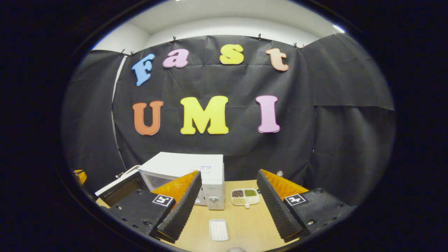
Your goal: Open the microwave oven with the left hand, put the food in, and close the microwave oven.
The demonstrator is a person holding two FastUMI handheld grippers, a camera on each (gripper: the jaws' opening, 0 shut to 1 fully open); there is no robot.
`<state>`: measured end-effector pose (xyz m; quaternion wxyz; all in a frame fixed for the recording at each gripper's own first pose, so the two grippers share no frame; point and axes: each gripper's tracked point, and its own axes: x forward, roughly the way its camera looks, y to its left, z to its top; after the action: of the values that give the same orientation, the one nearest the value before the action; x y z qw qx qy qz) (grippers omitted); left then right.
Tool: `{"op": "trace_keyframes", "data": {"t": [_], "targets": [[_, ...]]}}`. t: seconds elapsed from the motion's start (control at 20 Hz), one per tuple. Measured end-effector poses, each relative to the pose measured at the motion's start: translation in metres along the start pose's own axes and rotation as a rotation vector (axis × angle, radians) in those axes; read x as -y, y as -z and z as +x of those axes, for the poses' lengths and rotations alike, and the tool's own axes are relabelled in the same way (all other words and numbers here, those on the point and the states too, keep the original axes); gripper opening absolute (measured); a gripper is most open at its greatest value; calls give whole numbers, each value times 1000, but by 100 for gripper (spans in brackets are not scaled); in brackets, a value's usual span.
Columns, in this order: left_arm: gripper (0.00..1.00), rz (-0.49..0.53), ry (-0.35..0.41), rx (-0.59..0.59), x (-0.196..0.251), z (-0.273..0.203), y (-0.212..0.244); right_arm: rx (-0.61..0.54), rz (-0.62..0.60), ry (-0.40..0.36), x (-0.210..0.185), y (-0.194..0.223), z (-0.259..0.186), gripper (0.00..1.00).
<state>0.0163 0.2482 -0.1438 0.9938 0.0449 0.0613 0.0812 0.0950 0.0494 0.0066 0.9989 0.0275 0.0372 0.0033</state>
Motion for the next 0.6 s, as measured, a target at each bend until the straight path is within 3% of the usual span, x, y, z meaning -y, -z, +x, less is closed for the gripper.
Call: {"op": "trace_keyframes", "data": {"t": [0.05,0.1,0.15,0.2,0.25,0.35,0.4,0.6], "targets": [[0,1,-5,-19,-4,6,15,-3,1,2,1,-1,-3,92],[0,-8,13,-33,-4,5,24,-7,-2,8,1,0,-7,100],[0,-23,34,-45,0,7,35,-12,-1,13,3,0,-10,100],[0,-27,37,-56,-4,11,44,-20,4,14,3,3,-13,91],[0,-28,35,-74,-6,15,56,-29,10,15,2,5,-17,100],[0,-41,36,-122,-9,25,83,-42,20,18,3,8,-21,100],[0,-52,43,-147,-8,28,96,-51,25,20,4,10,-23,92],[0,-59,71,-194,-2,38,124,-70,58,30,9,13,-26,91]]}}
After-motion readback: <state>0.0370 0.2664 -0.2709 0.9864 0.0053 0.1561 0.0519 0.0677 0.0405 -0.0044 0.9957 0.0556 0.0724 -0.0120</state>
